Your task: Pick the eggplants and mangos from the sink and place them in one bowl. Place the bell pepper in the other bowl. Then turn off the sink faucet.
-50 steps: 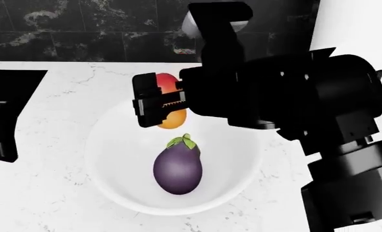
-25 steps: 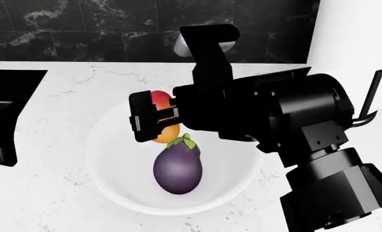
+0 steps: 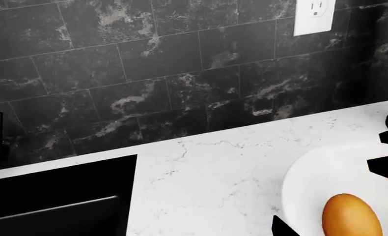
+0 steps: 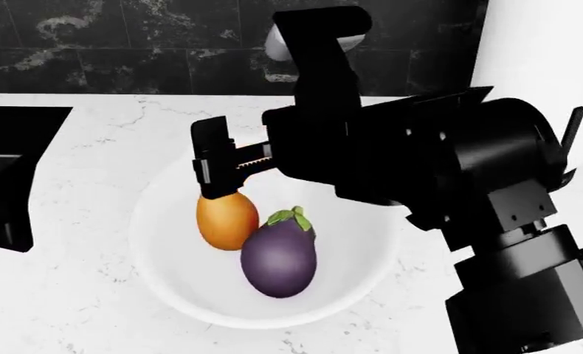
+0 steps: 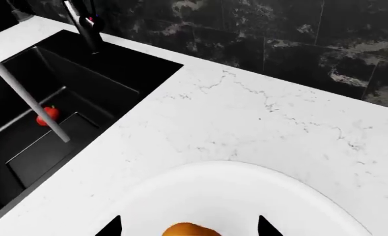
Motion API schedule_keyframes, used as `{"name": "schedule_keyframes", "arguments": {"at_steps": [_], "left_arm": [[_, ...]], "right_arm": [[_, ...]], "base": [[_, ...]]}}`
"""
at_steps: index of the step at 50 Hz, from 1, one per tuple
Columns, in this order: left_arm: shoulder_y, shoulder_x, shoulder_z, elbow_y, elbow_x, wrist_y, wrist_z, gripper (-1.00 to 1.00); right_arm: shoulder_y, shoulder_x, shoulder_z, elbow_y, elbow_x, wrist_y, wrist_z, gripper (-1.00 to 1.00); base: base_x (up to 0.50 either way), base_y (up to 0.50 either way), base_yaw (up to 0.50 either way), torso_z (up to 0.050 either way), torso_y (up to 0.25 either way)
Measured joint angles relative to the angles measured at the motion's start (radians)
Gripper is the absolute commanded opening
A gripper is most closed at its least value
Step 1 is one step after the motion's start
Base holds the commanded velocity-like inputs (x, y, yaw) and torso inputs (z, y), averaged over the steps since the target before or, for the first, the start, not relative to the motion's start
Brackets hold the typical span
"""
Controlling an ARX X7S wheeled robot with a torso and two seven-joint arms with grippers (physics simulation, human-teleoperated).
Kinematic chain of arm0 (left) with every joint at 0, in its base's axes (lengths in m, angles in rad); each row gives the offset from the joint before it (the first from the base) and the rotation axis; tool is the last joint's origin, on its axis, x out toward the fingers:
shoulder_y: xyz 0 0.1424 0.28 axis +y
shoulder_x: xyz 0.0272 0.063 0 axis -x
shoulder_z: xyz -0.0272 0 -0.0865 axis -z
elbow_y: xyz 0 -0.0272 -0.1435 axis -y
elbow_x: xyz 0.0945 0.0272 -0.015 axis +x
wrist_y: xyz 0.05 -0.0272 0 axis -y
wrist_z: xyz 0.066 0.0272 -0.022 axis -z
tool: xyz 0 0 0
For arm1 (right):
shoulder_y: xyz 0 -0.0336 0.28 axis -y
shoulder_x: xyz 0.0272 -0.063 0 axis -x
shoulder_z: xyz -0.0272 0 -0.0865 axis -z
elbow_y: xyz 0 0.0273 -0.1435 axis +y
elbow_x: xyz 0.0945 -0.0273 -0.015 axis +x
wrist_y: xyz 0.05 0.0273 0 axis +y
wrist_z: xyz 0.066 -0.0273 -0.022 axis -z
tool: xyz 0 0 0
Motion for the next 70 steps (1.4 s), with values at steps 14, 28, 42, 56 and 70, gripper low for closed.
{"name": "schedule_keyframes", "arguments": {"at_steps": [14,28,42,56,70], "left_arm": [[-0.027,0.014,0.006,-0.008,-0.003,-0.015,-0.005,1.0],[-0.023,0.032,0.013,-0.019,0.018,-0.004,-0.003,1.0],[0.032,0.023,0.005,-0.006,0.058,0.046,0.011,1.0],[0.056,0.009,-0.013,0.034,0.039,0.07,-0.01,1.0],[0.08,-0.017,-0.033,0.062,0.022,0.089,-0.018,1.0]], "right_arm": [[-0.115,0.158,0.186,-0.375,0.142,0.038,0.26,1.0],[-0.427,0.39,0.493,-0.859,0.363,-0.008,0.531,1.0],[-0.696,0.526,0.716,-1.141,0.429,-0.076,0.626,1.0],[-0.846,0.576,0.827,-1.254,0.488,-0.108,0.711,1.0],[-0.902,0.585,0.851,-1.305,0.492,-0.119,0.75,1.0]], "base": [[0.0,0.0,0.0,0.0,0.0],[0.0,0.0,0.0,0.0,0.0],[0.0,0.0,0.0,0.0,0.0],[-0.11,0.1,0.0,0.0,0.0],[0.0,0.43,0.0,0.0,0.0]]}}
